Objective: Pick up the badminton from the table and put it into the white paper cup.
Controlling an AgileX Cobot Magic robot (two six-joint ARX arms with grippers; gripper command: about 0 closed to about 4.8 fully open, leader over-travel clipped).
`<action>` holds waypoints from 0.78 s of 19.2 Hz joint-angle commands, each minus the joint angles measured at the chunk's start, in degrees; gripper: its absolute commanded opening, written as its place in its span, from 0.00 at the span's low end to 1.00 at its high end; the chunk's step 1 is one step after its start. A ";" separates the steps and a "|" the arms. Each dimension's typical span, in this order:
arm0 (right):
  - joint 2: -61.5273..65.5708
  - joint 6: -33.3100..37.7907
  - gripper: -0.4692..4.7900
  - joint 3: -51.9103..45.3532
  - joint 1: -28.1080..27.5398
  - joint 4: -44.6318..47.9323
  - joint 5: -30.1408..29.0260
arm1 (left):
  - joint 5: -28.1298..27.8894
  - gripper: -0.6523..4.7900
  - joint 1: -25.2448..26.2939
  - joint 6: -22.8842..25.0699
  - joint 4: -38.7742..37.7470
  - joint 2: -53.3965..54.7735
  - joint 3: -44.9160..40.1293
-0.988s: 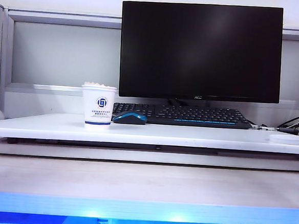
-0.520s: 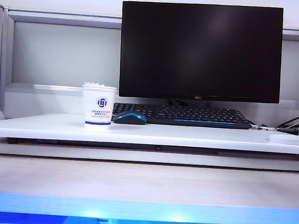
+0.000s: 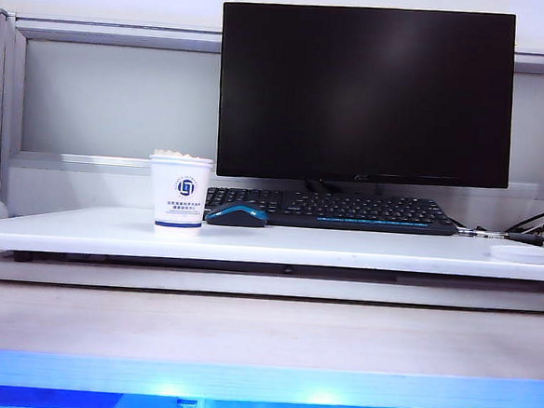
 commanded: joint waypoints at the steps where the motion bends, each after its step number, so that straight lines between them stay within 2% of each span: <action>1: -2.82 -2.08 0.07 0.00 0.00 -7.98 0.39 | 0.33 0.11 0.02 1.53 -0.39 0.04 -0.35; 3: -4.90 -2.23 0.07 0.00 0.02 -13.38 0.63 | 0.13 0.11 0.04 1.68 -0.44 0.04 -0.35; 15: -5.79 -1.77 0.07 0.07 0.04 -13.68 0.79 | 0.26 0.11 0.04 1.09 -0.61 0.04 -0.35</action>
